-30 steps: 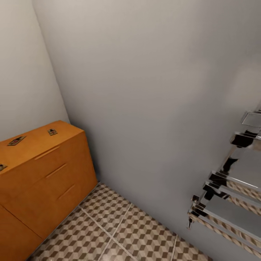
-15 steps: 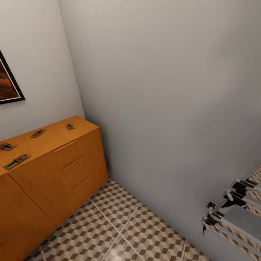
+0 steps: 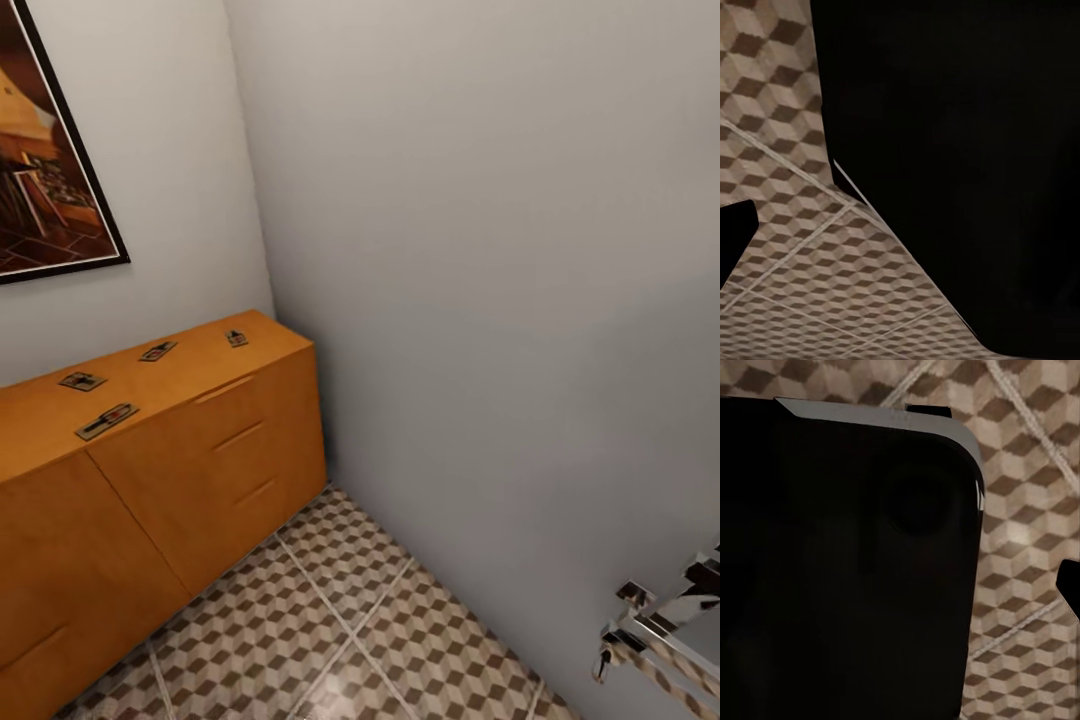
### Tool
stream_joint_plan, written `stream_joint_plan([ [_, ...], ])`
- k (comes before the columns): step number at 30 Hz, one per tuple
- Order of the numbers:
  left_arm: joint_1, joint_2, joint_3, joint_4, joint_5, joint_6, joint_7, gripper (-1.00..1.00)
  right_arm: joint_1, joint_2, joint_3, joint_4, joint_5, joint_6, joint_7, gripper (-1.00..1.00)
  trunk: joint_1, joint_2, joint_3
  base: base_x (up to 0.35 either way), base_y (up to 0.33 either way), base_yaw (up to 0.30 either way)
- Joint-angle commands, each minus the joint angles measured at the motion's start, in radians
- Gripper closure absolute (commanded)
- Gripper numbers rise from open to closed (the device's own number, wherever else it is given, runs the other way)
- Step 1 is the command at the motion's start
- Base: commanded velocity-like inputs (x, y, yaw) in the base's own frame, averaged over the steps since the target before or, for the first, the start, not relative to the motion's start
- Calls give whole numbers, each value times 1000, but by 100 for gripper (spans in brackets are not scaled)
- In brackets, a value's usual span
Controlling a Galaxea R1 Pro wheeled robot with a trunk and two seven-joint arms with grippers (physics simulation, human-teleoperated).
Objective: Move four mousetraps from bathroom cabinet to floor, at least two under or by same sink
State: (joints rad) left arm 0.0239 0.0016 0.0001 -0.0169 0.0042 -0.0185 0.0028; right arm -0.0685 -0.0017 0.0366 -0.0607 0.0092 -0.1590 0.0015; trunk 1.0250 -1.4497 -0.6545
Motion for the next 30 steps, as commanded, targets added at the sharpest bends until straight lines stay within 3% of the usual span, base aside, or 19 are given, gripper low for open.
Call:
stream_joint_plan([
  [1, 1, 0, 0, -2, 0, -1, 0, -100, -1, -1, 3, 1, 0, -3, 0, -100, 0, 0, -1, 0, 0, 221],
  [30, 1, 0, 0, -2, 0, -1, 0, -100, -1, 0, 3, 1, 0, -4, 0, -100, 0, 0, 11, 0, 0, 260],
])
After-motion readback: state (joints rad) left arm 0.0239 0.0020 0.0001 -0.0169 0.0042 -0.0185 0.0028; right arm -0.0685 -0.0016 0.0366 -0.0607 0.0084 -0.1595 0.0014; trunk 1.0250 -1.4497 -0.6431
